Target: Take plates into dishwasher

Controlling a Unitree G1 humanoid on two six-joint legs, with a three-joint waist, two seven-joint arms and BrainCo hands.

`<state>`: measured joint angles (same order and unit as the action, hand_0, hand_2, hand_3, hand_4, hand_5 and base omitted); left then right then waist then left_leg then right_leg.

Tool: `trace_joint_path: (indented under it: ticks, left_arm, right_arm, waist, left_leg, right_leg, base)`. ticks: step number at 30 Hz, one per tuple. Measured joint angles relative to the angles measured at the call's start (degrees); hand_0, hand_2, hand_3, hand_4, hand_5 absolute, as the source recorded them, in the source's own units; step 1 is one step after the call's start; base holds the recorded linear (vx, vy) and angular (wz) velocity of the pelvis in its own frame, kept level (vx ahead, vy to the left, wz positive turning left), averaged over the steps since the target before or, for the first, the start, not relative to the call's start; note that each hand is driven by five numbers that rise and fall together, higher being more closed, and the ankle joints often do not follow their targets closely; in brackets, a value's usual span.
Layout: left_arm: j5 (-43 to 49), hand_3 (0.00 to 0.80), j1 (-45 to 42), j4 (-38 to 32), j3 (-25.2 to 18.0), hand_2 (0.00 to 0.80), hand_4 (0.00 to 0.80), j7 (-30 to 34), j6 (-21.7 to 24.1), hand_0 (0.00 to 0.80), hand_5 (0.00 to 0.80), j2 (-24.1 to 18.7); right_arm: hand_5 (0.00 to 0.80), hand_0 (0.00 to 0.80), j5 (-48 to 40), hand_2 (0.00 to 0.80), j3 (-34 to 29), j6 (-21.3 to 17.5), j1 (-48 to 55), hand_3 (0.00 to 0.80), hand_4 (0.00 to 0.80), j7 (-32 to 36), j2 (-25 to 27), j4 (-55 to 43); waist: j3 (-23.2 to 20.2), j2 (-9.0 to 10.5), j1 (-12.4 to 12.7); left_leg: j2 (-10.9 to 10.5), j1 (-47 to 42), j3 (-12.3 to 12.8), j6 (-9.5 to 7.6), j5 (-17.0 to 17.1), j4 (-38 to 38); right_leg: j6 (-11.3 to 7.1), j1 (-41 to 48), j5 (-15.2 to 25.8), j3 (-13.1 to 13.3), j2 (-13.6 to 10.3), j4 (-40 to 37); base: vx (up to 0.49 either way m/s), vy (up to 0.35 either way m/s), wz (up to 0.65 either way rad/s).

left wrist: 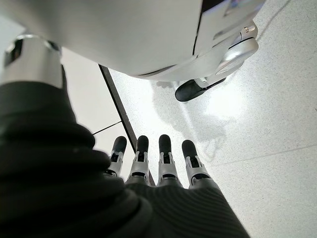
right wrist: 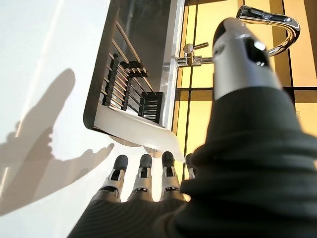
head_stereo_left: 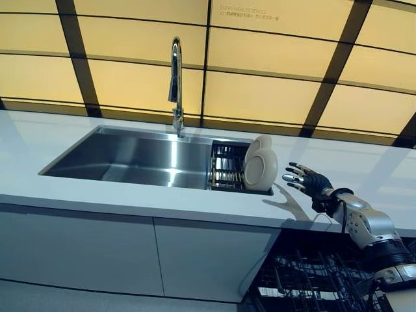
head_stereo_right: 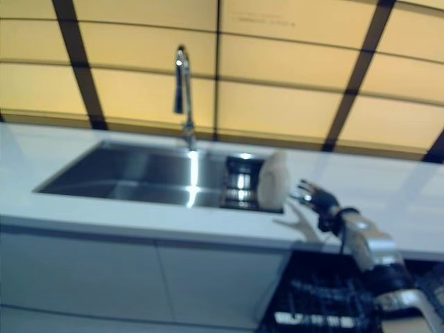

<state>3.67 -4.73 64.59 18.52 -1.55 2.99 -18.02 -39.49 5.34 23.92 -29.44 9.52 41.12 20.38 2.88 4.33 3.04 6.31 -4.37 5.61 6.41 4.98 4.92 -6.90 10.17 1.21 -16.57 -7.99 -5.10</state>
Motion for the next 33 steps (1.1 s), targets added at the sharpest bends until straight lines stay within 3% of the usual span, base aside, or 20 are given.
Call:
trace_joint_path:
  ticks: [33]
  left_arm:
    - [0.0,0.0,0.7,-0.1,0.6,0.0,0.0,0.0,-0.5,0.0,0.0,-0.7]
  right_arm:
    - [0.0,0.0,-0.7,0.0,2.2,0.8,-4.8,0.0,0.0,-3.6,-0.1,9.9]
  waist:
    - [0.4,0.14,1.0]
  left_leg:
    - [-0.5,0.2,-1.6,-0.1,0.3,0.2]
  right_leg:
    - [-0.17,0.9,-0.4,-1.2,-0.3,0.0]
  base:
    - [0.001,0.003,0.02]
